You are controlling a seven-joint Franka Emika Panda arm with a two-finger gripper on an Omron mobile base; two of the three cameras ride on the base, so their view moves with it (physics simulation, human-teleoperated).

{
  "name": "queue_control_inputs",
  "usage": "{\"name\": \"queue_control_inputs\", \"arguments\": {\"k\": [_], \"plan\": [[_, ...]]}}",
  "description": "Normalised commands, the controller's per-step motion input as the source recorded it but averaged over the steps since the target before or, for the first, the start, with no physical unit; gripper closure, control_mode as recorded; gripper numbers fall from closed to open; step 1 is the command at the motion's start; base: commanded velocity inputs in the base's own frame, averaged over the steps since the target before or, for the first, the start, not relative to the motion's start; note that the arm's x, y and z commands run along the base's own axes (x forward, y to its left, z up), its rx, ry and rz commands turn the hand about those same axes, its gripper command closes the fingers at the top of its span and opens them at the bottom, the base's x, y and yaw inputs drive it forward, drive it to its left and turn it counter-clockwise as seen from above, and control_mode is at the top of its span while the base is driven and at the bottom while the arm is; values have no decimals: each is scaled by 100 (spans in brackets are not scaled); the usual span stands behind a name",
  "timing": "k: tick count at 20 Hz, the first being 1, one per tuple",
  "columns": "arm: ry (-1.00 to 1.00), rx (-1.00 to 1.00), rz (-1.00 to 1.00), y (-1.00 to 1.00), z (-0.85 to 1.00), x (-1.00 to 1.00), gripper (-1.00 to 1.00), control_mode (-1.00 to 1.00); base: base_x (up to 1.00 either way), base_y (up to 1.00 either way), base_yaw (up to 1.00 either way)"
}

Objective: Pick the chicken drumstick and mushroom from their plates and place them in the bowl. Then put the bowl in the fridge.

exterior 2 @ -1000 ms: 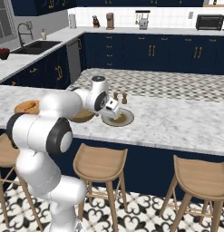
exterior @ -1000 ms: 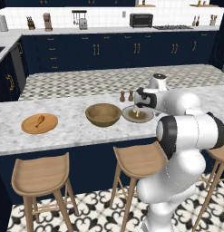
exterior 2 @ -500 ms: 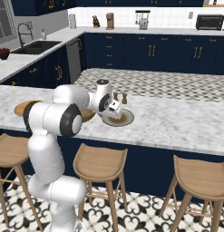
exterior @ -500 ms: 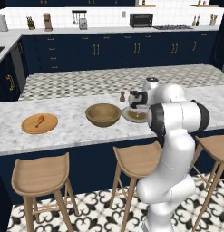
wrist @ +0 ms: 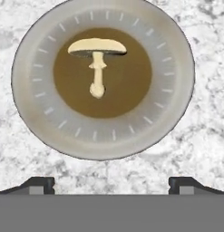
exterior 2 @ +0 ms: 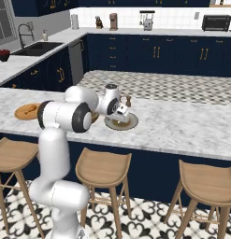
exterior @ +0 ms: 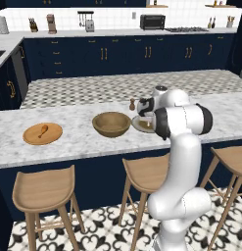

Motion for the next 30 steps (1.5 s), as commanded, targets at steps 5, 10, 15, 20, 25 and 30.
{"name": "queue_control_inputs", "arguments": {"k": [5,10,15,20,25,30], "plan": [[3,0,0,-1,-42,59,-100,-100,0,0,0],[5,0,0,0,-22,52,-100,-100,0,0,0],[5,0,0,-3,-9,42,-100,-100,0,0,0],[5,0,0,-1,-27,31,-100,-100,0,0,0],[4,0,0,0,-34,23,100,-100,0,0,0],[2,0,0,0,-27,1,100,-100,0,0,0]]}}
